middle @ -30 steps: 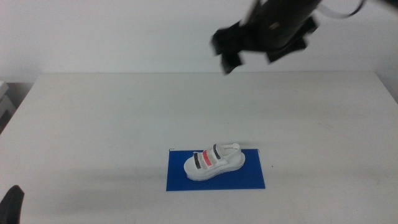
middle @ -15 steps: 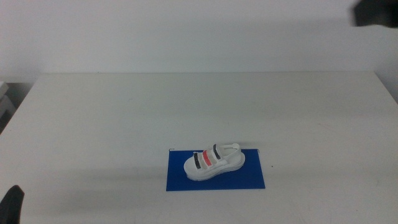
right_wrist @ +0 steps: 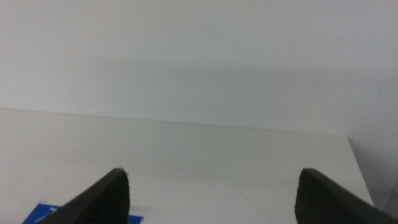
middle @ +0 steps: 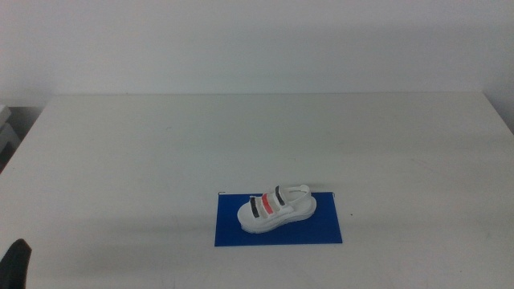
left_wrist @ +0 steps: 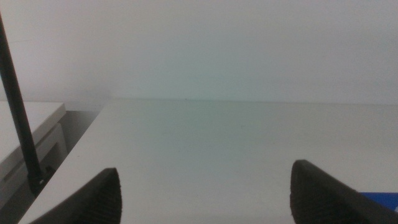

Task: Use one arm to grab the shoe from the table and place it on the mat.

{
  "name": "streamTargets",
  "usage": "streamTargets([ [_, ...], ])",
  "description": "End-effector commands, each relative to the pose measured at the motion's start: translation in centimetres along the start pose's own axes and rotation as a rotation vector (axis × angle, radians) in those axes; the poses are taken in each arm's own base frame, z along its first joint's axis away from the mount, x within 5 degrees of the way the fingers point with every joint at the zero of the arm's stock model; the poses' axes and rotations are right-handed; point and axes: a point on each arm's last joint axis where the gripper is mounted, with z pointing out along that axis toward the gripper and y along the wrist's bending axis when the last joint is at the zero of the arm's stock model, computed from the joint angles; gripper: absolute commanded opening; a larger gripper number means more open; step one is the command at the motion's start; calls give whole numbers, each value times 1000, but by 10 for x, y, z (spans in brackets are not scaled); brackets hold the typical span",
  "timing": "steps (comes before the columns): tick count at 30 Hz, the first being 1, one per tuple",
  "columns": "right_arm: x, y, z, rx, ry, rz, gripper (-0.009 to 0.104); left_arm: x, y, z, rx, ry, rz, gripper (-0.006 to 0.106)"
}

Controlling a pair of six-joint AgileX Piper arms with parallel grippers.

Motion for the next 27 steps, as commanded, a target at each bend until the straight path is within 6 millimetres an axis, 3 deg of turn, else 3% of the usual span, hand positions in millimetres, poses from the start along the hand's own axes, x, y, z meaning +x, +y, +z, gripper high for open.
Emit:
streamTargets([
  [1, 10, -1, -11, -15, -149, -30, 78, -5, -2, -1, 20, -80, -6, 92],
  [8, 77, -9, -33, -8, -260, -135, 78, -5, -2, -1, 20, -80, -6, 92],
  [9, 83, -10, -28, -1, -235, -163, 78, -4, -1, -1, 20, -76, -6, 92],
  [16, 106, -8, -15, -42, -161, -128, 78, -4, -1, 0, 19, -69, -6, 92],
  [27, 133, -5, 2, -87, -229, -105, 78, -4, -1, 0, 19, -69, -6, 92],
])
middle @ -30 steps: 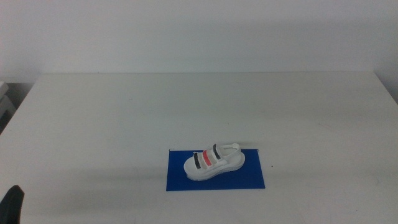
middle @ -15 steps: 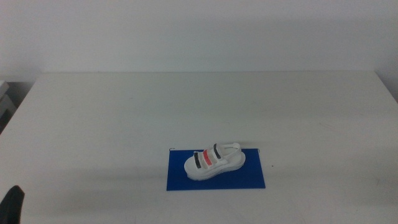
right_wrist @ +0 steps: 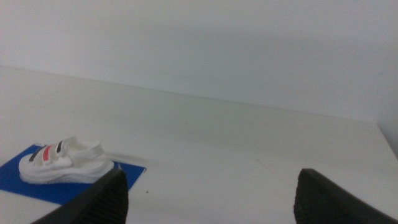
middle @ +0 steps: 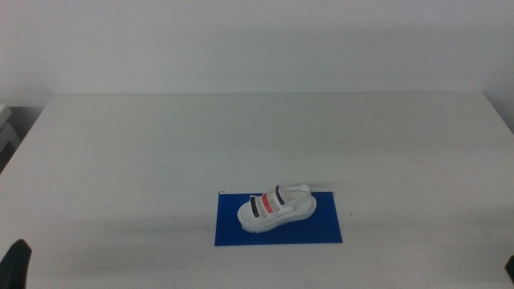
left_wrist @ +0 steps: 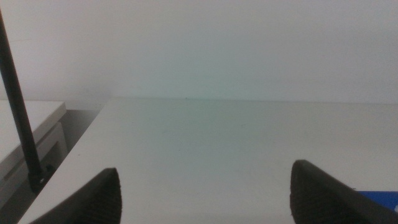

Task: Use one arm to grab the shoe from the table and place it on the mat.

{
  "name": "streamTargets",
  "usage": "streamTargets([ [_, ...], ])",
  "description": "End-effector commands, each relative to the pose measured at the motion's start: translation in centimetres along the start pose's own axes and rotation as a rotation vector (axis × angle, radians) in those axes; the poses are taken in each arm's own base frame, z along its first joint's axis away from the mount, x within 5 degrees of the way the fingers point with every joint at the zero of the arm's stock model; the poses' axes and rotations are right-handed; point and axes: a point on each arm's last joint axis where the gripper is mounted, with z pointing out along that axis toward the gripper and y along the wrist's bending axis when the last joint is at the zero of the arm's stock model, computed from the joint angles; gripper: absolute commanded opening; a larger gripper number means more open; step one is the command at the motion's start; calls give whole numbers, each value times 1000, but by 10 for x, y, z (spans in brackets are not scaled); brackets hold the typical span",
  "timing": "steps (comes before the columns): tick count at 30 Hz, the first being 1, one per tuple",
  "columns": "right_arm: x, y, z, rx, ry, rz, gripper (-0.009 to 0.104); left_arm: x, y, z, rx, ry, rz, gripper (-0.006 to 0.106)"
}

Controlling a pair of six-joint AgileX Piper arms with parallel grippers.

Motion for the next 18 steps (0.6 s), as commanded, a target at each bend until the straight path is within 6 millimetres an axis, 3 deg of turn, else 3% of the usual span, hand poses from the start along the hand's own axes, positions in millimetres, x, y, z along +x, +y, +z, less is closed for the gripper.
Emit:
streamTargets([
  [1, -11, 1, -3, -15, -133, -16, 78, -4, -2, 0, 20, -72, -6, 92],
  [8, 16, 3, 5, -27, -111, -17, 78, -4, -2, 0, 20, -72, -6, 92],
  [18, 13, 3, 4, -32, -133, 14, 78, -4, -2, 0, 20, -72, -6, 92],
])
